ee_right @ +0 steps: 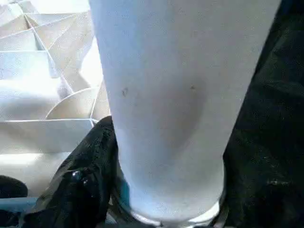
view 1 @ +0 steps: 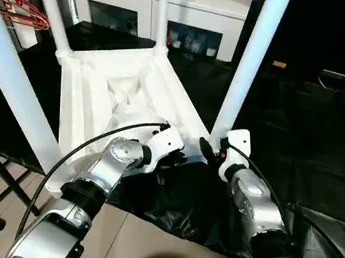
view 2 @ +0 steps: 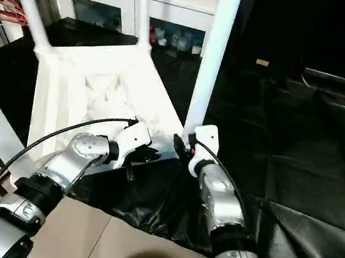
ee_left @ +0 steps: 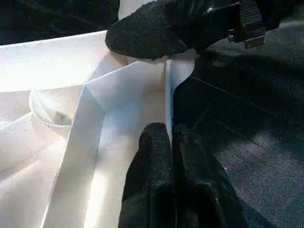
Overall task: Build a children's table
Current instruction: Rotate leg to tighten
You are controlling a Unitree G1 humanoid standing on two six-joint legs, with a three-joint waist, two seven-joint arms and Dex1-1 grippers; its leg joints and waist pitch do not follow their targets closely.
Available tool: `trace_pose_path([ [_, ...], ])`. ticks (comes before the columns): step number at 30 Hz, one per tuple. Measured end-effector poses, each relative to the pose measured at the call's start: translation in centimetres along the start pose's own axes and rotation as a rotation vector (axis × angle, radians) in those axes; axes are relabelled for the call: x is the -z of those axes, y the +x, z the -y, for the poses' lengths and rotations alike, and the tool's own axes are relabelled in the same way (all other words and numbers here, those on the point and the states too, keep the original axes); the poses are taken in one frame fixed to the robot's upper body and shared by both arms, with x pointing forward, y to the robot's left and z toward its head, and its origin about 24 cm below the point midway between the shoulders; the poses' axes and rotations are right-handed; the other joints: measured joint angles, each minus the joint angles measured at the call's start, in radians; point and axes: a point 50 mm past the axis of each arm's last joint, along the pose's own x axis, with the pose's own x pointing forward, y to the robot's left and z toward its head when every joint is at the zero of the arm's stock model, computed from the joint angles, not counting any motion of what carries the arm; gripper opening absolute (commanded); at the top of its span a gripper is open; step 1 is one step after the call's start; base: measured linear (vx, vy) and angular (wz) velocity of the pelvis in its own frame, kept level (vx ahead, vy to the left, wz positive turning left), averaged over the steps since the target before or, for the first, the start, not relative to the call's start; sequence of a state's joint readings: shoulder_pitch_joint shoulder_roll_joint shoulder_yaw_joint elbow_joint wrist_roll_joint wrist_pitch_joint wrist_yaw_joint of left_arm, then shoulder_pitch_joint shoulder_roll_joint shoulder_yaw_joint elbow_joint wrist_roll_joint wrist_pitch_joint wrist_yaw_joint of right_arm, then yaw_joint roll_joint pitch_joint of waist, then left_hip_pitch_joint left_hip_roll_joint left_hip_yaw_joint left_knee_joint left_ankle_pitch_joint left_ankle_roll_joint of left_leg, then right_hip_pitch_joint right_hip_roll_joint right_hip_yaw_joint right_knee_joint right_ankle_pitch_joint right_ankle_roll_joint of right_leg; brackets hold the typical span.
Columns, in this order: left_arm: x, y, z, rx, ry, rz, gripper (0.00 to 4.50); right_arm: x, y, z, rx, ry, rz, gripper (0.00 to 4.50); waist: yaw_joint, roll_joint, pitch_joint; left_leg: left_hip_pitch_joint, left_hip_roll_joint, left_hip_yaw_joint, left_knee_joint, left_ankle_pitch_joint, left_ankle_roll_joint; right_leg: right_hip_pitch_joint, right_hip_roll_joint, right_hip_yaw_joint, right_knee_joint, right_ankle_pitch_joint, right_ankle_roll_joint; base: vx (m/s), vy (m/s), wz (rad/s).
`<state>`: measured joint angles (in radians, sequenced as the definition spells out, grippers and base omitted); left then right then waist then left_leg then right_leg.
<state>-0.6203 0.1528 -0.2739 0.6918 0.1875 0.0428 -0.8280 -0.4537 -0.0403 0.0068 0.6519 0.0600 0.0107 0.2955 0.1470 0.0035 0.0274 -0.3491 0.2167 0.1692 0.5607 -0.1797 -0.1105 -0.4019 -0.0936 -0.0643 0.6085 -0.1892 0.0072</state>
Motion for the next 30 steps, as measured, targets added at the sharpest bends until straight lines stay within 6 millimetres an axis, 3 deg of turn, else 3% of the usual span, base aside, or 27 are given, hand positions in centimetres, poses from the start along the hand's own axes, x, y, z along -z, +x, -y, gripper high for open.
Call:
trace_pose_path([
  [6,0.4,-1.0,-0.4,0.051,0.030,-0.002,0.00,0.1,-0.7,0.1,-0.144,-0.040,-0.002,3.97,-0.003,0.002,0.001,0.000,0.000,0.000,-0.004,0.000,0.000,-0.001,0.000,0.000,-0.001,0.000,0.000,0.000,0.000,0.00],
  [11,0.7,-2.1,-0.5,0.167,0.039,0.015,0.00,-0.1,-1.9,0.9,-0.354,-0.143,-0.030,3.97,-0.001,0.003,0.001,-0.002,0.000,0.001,-0.004,0.000,0.000,-0.002,0.001,0.000,-0.001,-0.001,-0.005,0.000,0.000,0.00],
  [26,1.7,-5.1,0.2,0.458,0.078,0.032,0.00,-0.7,-6.1,1.4,-0.902,-0.284,-0.142,3.97,0.038,0.001,0.005,-0.004,0.004,0.002,0.004,0.000,0.001,-0.004,0.001,-0.002,0.001,-0.006,-0.006,0.000,0.000,0.00],
  [30,1.9,-5.5,0.7,0.516,0.091,0.032,0.00,-0.6,-7.0,1.2,-0.982,-0.274,-0.169,3.64,0.050,0.002,0.005,-0.003,0.004,0.002,0.004,0.000,0.001,-0.004,0.001,-0.002,0.002,-0.006,-0.006,0.000,0.000,0.00],
])
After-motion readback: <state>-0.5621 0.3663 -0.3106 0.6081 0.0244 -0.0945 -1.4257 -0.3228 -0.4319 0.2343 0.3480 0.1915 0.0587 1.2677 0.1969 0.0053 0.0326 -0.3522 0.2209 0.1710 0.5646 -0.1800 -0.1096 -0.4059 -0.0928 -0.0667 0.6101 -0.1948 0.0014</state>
